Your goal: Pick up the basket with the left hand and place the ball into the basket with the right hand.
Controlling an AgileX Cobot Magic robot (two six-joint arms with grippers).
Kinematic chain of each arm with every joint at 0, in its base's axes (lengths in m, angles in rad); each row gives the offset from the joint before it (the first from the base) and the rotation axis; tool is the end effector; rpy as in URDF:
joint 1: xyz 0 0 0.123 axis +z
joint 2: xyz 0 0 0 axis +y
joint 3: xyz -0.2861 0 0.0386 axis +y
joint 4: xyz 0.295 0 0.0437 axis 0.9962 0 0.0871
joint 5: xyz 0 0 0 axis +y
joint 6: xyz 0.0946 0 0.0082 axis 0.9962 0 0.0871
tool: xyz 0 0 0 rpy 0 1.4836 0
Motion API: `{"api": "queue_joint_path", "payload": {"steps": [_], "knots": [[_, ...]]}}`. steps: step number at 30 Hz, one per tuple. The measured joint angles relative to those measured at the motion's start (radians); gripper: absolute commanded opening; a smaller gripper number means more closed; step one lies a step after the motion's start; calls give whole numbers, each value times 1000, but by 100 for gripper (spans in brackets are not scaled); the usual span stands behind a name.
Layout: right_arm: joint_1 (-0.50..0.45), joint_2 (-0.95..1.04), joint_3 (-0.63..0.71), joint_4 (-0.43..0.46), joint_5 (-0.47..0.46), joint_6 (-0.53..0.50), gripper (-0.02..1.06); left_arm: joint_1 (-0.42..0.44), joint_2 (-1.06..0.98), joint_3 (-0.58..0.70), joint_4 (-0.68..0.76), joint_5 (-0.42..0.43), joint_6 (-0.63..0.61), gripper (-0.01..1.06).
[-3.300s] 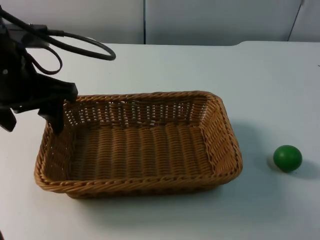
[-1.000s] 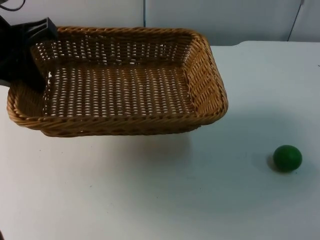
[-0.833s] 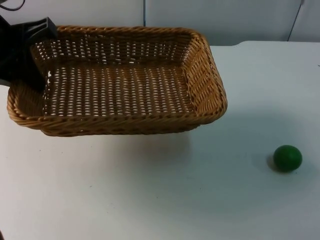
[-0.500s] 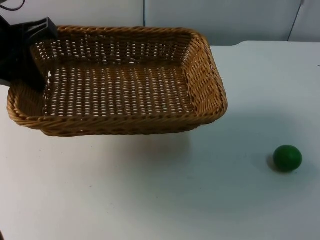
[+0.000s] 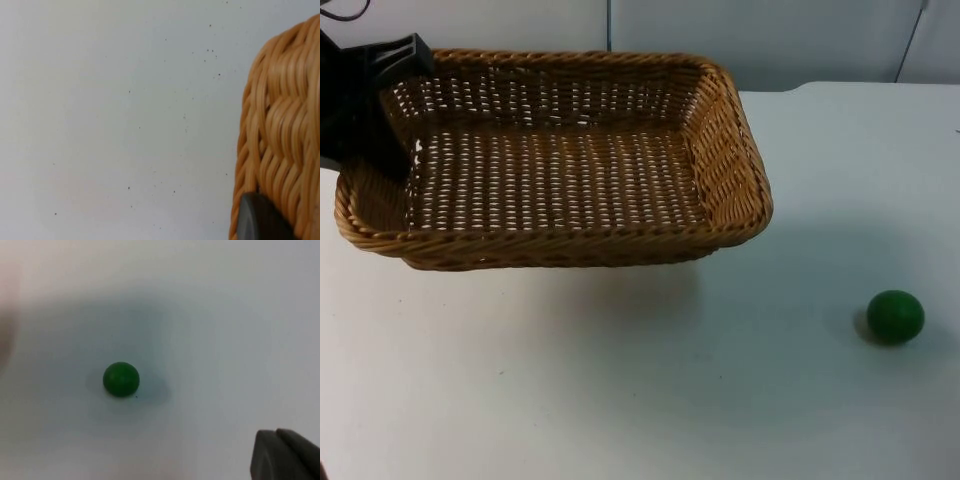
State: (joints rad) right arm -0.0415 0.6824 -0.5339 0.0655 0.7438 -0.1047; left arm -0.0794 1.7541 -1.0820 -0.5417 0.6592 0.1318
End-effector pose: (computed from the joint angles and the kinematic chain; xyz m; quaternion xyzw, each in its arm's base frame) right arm 0.1663 -0.0027 0.2646 -0.0152 0.9271 0.0022 0.3745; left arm 0.3796 -0.0603 0.1648 -0.0808 0.9646 -0.1919 0.1618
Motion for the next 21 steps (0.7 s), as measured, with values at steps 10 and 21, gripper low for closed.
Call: {"api": "queue_joint_path", "payload": {"steps": [10,21], "knots": [[0,514,-50,133,-78,15,56,0,0,0,0,-4,0,0],[48,724,-89,219,-263,-36,62,0,0,0,0,-6,0,0]]}}
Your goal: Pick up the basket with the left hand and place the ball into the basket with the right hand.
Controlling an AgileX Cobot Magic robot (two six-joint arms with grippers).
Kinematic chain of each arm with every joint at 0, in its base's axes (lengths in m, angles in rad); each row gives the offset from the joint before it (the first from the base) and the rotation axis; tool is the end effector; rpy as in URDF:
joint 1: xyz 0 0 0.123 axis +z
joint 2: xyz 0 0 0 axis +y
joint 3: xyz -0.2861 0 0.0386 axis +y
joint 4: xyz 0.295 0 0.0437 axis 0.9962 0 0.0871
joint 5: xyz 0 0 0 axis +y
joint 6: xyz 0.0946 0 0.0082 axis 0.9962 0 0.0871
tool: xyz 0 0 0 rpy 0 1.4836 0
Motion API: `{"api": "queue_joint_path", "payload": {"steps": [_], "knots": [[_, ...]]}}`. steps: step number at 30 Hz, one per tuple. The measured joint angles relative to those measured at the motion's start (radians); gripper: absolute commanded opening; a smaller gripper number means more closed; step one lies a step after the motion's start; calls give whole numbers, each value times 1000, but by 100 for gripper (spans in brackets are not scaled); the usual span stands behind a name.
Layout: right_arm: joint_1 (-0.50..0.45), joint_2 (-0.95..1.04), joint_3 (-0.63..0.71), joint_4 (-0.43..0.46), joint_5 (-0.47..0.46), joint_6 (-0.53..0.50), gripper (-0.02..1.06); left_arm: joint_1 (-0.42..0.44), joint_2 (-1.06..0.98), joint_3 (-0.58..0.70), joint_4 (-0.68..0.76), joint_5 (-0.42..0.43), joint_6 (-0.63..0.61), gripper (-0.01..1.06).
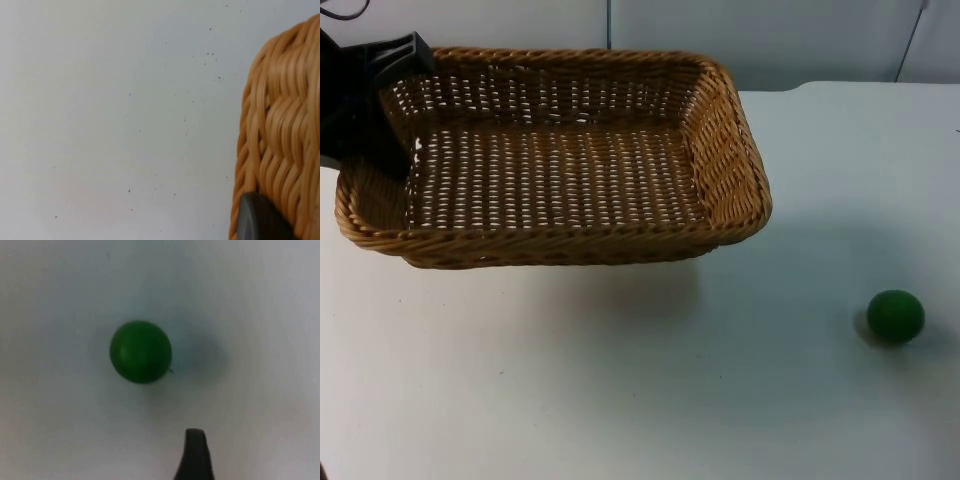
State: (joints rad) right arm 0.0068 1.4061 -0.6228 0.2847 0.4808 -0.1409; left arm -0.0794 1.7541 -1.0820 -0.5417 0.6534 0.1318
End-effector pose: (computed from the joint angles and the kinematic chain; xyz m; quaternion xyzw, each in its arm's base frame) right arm 0.2685 0.0142 0.1480 0.0386 0.9763 0.0758 0.1992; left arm 0.3801 -0.0601 0.1649 -0.0814 0.9642 -0.1913 0.1645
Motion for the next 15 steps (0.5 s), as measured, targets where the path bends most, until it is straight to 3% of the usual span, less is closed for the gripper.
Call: {"api": "queue_joint_path", "payload": {"steps": [8,15], "knots": [[177,111,-17,26,-221,-14,62,0,0,0,2,0,0,0],[198,277,-109,29,-228,3,62,0,0,0,2,0,0,0]]}}
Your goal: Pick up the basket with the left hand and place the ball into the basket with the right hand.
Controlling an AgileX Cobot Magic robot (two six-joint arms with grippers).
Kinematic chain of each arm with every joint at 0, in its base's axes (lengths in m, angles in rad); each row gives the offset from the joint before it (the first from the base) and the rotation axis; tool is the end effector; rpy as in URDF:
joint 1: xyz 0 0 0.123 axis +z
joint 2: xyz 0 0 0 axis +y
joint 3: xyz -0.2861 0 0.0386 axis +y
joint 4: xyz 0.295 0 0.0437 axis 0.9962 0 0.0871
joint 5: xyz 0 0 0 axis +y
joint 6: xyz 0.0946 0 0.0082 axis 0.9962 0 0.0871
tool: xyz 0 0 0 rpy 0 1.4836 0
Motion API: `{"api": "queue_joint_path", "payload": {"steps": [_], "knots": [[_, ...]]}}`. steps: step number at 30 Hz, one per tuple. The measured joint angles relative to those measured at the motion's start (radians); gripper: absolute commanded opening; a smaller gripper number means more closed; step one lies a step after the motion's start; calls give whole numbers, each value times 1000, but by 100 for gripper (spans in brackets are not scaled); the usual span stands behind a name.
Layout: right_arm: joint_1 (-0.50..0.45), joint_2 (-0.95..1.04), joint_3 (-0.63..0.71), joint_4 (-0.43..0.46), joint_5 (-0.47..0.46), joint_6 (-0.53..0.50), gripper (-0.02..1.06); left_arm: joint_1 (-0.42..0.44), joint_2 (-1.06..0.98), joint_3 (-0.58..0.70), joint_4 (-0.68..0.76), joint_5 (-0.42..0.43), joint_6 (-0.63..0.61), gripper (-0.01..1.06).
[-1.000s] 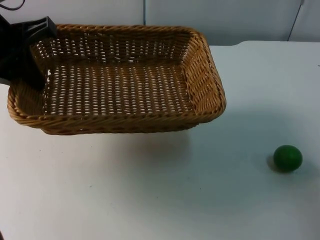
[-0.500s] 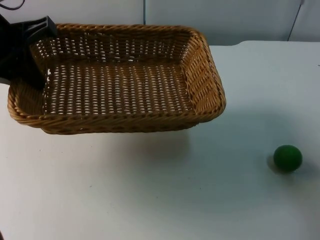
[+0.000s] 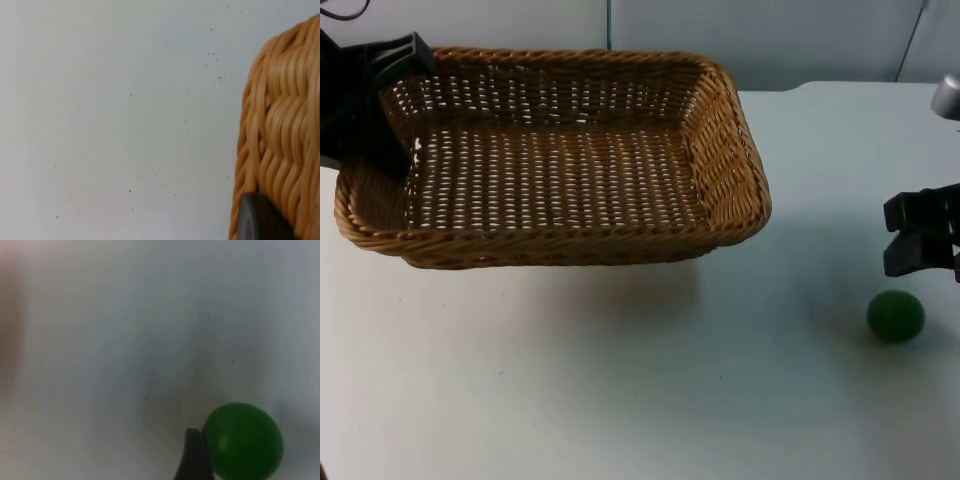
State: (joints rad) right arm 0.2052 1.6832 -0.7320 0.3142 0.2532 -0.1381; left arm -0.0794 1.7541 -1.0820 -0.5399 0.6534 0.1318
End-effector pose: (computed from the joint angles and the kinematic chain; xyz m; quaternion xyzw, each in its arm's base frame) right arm 0.3116 0.0724 0.1036 -0.0277 0.9720 0.0797 0.2195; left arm 0.3801 -0.0600 0.1649 -0.0808 0.9644 -0.1907 0.1645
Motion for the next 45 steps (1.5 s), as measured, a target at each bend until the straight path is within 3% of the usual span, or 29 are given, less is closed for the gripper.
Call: {"api": "queue_joint_path", "payload": {"steps": [23,25,26,29,30,31,34,38,39,43,45], "knots": [[4,208,-38,0,-32,4,60,0,0,0,0,-6,12,0],[4,214,-38,0,-32,4,45,0,0,0,0,-7,18,0],[4,217,-41,0,-32,4,45,0,0,0,2,-7,20,0],[4,218,-55,0,-25,-13,10,0,0,0,2,-8,21,0],[4,218,-72,-9,-13,-26,10,0,0,0,2,-8,21,0],[4,213,-98,-21,8,-36,0,0,0,0,2,-8,21,0],[4,191,-173,-65,69,-48,0,0,0,0,2,-8,21,0],[10,105,-442,-125,267,-55,0,0,0,0,2,-13,21,0],[10,105,-442,-125,267,-55,0,0,0,0,2,-13,21,0],[78,51,-667,-127,428,-113,0,0,0,0,-14,-37,24,0],[110,49,-705,-121,470,-137,0,0,0,0,-24,-39,24,0]]}}
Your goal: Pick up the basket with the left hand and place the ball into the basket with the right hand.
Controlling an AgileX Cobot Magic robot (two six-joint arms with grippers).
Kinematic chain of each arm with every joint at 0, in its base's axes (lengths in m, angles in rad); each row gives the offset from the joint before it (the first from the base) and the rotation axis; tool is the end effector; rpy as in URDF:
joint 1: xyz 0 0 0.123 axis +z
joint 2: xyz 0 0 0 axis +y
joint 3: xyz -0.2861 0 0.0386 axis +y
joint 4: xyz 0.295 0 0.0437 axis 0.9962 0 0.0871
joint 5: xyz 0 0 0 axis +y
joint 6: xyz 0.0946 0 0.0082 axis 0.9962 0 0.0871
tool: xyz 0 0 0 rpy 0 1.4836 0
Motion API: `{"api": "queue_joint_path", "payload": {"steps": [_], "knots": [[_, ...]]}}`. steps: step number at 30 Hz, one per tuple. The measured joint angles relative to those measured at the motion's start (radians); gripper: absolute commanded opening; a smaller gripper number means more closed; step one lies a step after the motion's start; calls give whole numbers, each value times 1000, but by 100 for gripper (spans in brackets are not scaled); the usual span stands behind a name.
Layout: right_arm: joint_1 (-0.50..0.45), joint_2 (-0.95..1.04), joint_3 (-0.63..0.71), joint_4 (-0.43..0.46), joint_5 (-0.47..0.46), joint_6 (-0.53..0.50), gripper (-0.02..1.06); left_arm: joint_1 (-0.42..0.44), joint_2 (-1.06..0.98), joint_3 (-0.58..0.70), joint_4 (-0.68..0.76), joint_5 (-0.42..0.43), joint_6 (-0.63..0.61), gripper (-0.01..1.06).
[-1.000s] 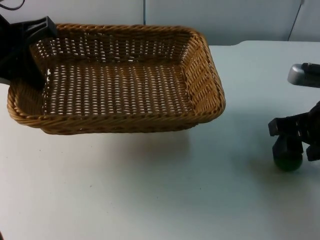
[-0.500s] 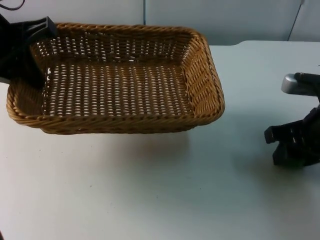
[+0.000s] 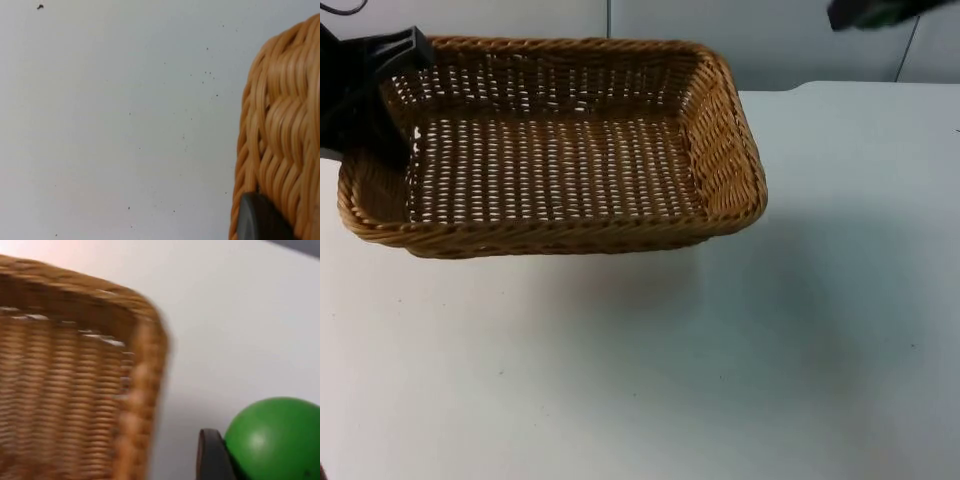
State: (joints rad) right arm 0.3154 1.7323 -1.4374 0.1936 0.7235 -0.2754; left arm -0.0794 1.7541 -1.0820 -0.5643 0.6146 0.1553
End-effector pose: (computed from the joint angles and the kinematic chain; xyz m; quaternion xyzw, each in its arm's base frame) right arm 0.4107 0.1467 0.2802 -0.2285 0.9181 0.0898 0.3112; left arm 0.3837 -0.0599 0.1664 -0.0821 0.9602 -0.1929 0.1847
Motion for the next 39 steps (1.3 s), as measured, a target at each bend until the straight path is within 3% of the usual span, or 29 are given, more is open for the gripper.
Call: {"api": "queue_joint_path", "payload": {"steps": [3,11,15,22,33,39], "knots": [[120,-7,-61,51,61,-82,0,0,0,0,-42,29,36,0],[260,26,-61,83,48,-110,0,0,0,0,-195,97,177,0],[270,61,-61,128,41,-120,0,0,0,0,-243,136,204,0],[270,149,-61,237,25,-224,0,0,0,0,-252,191,211,0],[270,220,-61,247,-51,-250,1,0,0,0,-252,236,211,0],[270,225,-61,269,-51,-252,32,0,0,0,-252,238,211,0]]}}
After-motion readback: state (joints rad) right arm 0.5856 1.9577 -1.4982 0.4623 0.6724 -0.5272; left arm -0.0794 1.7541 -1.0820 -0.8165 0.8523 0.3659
